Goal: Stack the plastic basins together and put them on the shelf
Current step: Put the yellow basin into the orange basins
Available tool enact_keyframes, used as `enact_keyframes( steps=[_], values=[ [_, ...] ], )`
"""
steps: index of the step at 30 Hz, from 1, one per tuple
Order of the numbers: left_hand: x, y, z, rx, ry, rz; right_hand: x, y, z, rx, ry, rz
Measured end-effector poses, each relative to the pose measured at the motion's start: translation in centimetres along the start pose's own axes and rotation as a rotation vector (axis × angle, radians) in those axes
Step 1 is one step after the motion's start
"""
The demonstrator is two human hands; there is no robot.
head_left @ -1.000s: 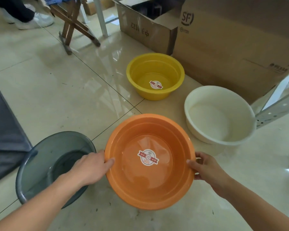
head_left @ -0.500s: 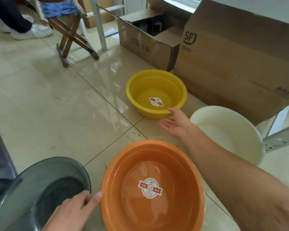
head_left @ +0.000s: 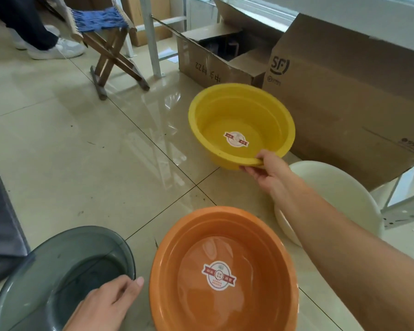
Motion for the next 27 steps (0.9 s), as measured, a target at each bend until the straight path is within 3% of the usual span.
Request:
enact_keyframes(
  steps=[5,10,15,19,23,27],
  values=[
    [-0.3,0.0,-1.0,0.026,-0.004,-0.127,-3.4,1.6,-10.0,-0.081,0.204,0.063],
    [0.5,0.6,-1.0,-0.033,0.001,-0.380,-8.9,-2.0,-18.3,0.009,0.275,-0.253],
    [2.6,0.3,-1.3,-0.106,0.107,-0.574,-14.3,-8.1,-19.6,0.041,0.210,-0.675],
    [3.8,0.2,-2.4,-0.216,0.200,-0.775,-16.2,-10.6,-19.3,-0.102,0.137,-0.937],
    [4.0,-0.6,-3.7,-0.201,0.260,-0.852,-15.7,-11.7,-18.5,-0.431,0.041,-1.448],
    [4.7,-1.6,-4.5,-0.102,0.291,-0.690,-15.2,-12.8,-17.3,-0.459,0.019,-1.482]
  ],
)
Point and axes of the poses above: each hand's wrist, its own z-axis towards the middle knuckle, its own x-axis out of the palm, y = z × x, the point moved 7 cm from there along z, towards the middle knuckle, and after that the axes turned 10 degrees about -z, right-handed, at the moved point
